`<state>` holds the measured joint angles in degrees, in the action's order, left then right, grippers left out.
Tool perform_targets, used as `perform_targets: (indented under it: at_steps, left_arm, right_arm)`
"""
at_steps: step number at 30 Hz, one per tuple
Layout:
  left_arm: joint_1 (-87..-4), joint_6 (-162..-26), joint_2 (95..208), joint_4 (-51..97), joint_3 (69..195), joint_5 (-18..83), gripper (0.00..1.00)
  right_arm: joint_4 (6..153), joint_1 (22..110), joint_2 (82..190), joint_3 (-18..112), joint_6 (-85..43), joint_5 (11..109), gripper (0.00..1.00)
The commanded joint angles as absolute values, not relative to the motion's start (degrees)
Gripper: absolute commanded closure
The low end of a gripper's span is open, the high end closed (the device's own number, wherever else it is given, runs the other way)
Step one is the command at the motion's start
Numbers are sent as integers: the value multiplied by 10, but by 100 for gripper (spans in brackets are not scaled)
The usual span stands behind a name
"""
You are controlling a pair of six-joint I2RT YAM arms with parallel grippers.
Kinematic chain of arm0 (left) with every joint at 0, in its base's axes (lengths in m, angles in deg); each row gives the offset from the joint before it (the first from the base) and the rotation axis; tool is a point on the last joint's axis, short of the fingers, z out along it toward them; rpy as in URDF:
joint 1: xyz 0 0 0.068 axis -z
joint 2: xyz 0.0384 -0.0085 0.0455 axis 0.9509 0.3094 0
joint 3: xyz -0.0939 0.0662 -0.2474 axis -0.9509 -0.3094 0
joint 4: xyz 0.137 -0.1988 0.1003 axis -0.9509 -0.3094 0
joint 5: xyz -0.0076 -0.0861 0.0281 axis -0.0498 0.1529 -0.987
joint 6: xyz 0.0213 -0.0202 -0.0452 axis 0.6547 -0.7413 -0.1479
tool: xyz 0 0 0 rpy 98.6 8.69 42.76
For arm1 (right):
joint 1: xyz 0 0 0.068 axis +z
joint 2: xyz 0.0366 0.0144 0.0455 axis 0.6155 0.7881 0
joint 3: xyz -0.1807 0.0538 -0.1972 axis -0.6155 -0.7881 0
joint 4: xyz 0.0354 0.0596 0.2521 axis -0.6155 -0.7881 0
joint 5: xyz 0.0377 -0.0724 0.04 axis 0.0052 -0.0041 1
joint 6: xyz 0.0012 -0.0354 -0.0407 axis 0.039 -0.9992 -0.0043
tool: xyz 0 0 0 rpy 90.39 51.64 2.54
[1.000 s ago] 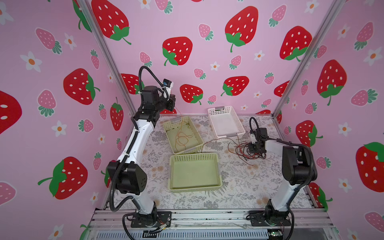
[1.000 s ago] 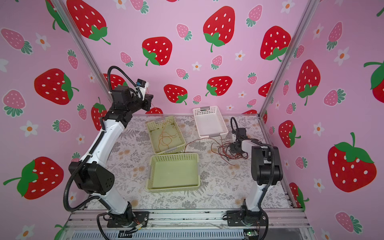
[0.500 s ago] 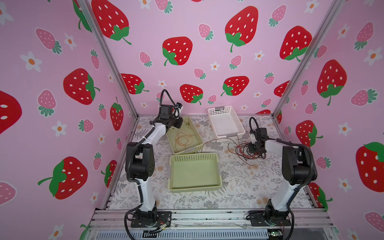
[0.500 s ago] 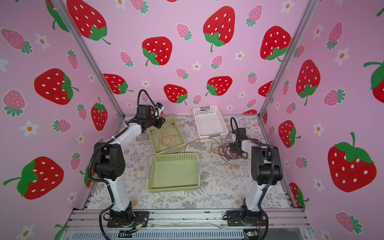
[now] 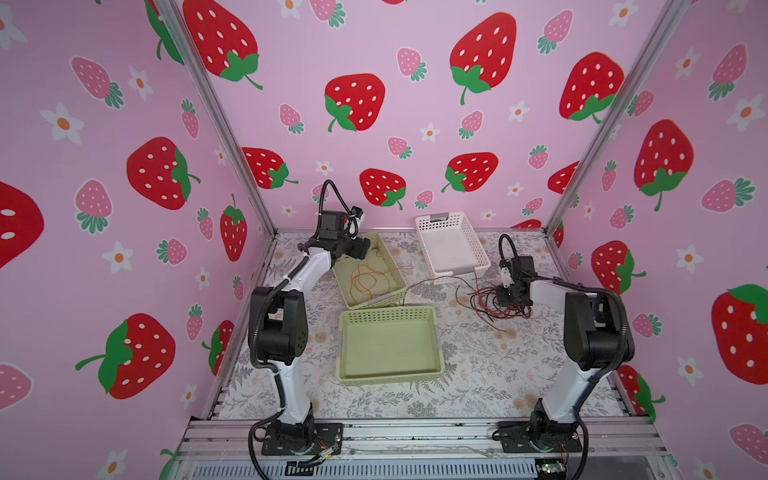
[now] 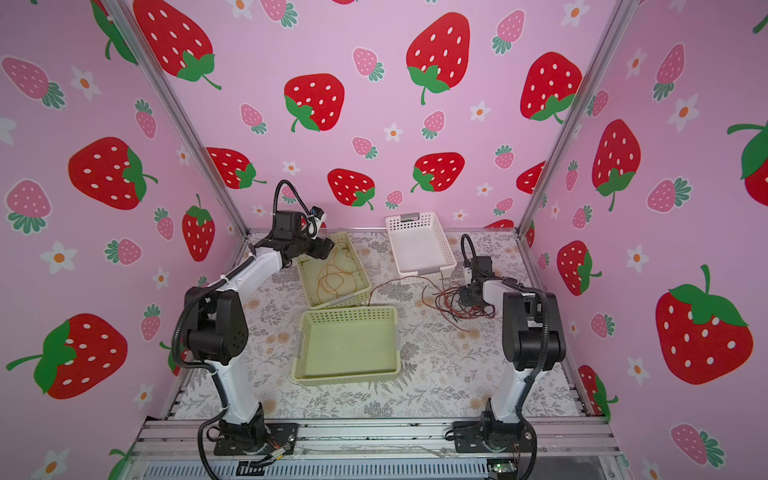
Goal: Untangle the cables
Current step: 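Swing the left gripper with the orange wire over the farther green basket, then lower the orange wire into the farther green basket and open the left gripper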
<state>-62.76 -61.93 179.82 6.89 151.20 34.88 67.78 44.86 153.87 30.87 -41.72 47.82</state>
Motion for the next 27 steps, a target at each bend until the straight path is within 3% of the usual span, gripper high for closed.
perform_targets:
  at_steps: [1,4,6,20,24,27]
  left_arm:
    - [-595,-542,1790,42,1504,400,27]
    - [-579,-524,1807,6,1509,420,38]
    - [-574,-525,1817,-2,1506,434,40]
    - [-551,-524,1909,-35,1558,411,23]
    - [-545,-530,1936,-26,1586,392,24]
    - [-541,-533,1955,-24,1606,380,30]
  right_arm:
    - [620,454,1548,289,-417,499,77]
    - [618,454,1548,289,-417,499,77]
    - [616,454,1545,289,-418,499,77]
    - [608,454,1543,290,-416,493,75]
    - [607,454,1543,290,-413,492,75]
    - [607,454,1547,291,-411,493,75]
